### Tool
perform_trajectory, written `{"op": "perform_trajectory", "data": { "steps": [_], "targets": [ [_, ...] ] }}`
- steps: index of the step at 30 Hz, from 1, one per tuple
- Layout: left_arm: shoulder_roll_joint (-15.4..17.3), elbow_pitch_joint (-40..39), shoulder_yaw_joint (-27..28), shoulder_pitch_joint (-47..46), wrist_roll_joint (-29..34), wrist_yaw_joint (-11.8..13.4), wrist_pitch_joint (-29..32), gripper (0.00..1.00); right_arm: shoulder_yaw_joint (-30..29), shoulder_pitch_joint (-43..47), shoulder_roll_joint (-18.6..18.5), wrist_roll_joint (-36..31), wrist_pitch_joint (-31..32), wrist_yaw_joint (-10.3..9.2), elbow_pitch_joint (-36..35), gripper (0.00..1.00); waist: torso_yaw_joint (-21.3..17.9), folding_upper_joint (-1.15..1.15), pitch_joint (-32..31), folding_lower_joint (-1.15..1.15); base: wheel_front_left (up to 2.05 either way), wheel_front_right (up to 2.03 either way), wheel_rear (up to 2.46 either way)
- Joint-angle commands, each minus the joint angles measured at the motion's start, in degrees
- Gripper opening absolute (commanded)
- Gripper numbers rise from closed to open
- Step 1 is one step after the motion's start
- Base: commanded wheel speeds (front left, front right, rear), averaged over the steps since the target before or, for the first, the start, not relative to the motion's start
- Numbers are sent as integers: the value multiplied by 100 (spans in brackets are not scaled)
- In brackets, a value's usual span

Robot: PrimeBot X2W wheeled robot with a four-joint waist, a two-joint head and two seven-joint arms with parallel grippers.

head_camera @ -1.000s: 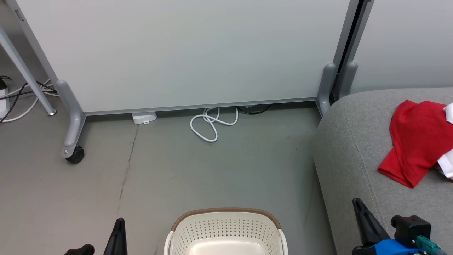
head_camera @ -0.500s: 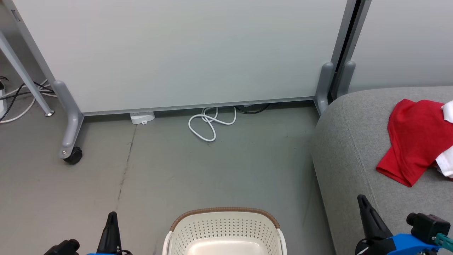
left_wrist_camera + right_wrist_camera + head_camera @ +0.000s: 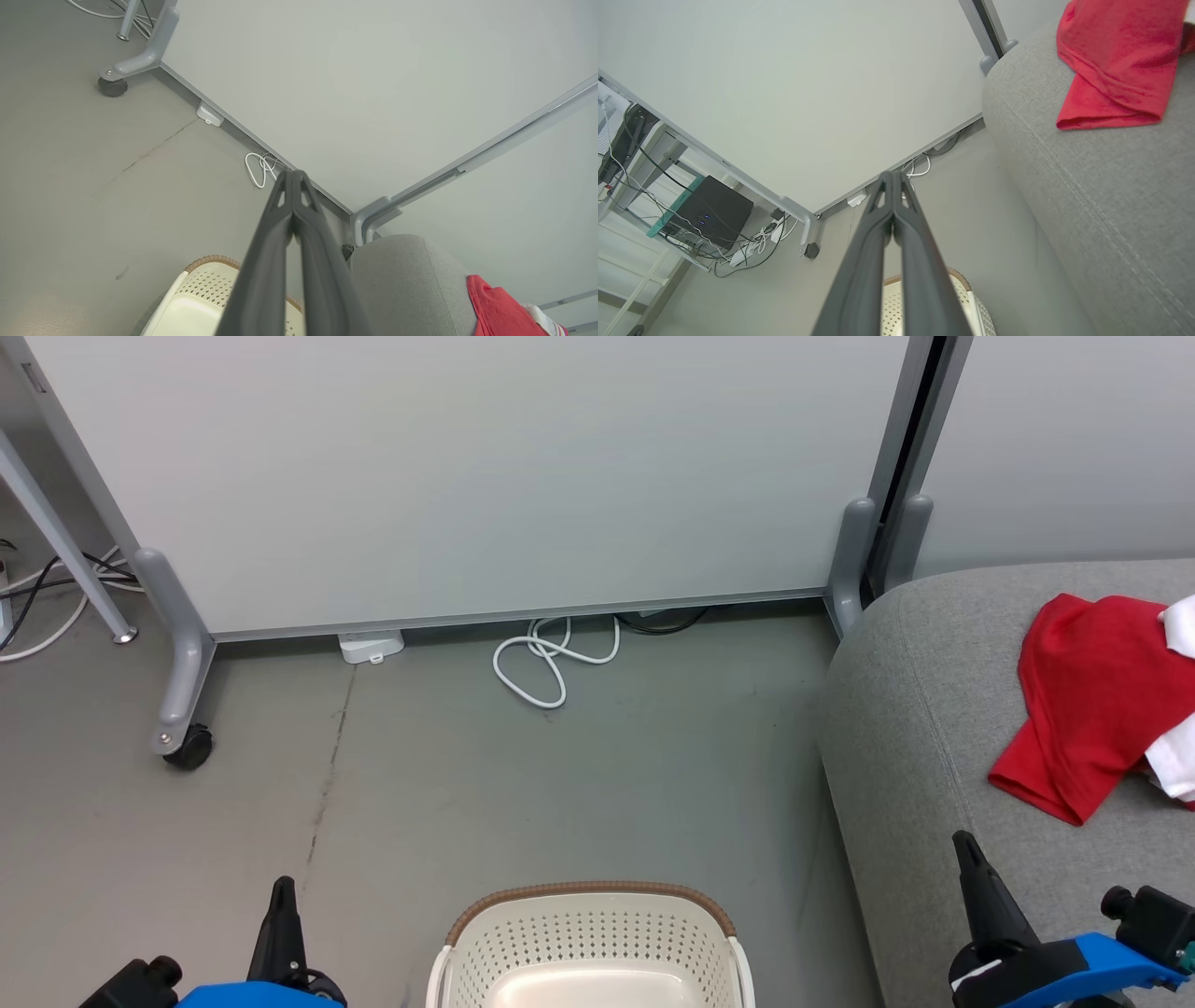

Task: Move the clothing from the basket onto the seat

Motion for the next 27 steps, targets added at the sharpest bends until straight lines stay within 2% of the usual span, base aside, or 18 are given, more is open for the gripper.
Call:
{"op": "perform_trajectory", "data": {
  "steps": [1, 27],
  "targets": [
    [18, -106, 37, -208, -176, -41, 40, 0, -22, -165, -17, 211, 33, 0, -56, 0, -3, 0, 1, 0, 0, 0, 0],
    [-25, -271, 247, -449, -1810, -62, 521, 0, -125, -413, -21, 2160, 283, 1, 61, 0, -71, 0, 21, -1, 0, 0, 0]
  ]
}}
